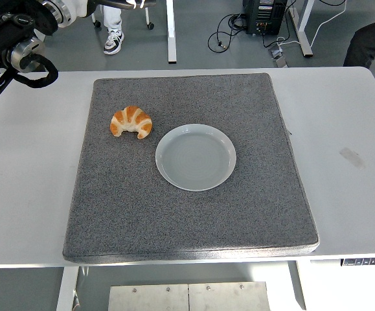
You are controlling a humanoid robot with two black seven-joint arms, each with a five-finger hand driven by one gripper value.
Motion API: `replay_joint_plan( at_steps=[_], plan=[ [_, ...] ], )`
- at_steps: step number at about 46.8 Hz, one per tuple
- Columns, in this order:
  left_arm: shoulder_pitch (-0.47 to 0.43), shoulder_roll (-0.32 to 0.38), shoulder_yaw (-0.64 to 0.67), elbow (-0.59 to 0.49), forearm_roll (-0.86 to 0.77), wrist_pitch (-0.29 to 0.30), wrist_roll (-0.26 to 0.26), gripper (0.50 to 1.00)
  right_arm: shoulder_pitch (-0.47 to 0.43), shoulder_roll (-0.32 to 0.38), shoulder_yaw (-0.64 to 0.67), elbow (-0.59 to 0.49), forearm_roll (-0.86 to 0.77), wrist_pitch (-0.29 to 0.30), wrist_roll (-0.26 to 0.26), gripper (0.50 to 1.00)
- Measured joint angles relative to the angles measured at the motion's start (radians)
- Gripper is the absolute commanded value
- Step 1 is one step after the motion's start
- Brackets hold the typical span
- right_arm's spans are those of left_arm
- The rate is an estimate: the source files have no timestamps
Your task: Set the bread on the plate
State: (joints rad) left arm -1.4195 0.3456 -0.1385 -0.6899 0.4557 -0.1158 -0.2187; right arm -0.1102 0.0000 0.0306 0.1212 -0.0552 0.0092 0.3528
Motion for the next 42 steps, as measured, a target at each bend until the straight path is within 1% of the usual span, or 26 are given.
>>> replay_joint_plan(
  at_steps=[5,18,25,36,42],
  plan=[
    [-0.029,0.007,0.083,-0.004,0.093,-0.004,-0.028,0.984,0.000,0.000,0.000,0.000,0.000,0.000,0.000,1.000],
    [-0.053,0.015,0.281,-0.016,0.325,-0.024,-0.029,0.986,0.000,0.000,0.000,0.000,0.000,0.000,0.000,1.000],
    [-0.039,0.014,0.309,-0.015,0.362,-0.024,-0.031,0.986,0.000,0.000,0.000,0.000,0.000,0.000,0.000,1.000],
    [-0.022,-0.005,0.449,-0.016,0.380,-0.019,-0.032,0.984,0.000,0.000,0.000,0.000,0.000,0.000,0.000,1.000],
    [0.000,-0.024,0.475,-0.007,0.423,-0.017,-0.032,0.984,0.000,0.000,0.000,0.000,0.000,0.000,0.000,1.000]
  ],
)
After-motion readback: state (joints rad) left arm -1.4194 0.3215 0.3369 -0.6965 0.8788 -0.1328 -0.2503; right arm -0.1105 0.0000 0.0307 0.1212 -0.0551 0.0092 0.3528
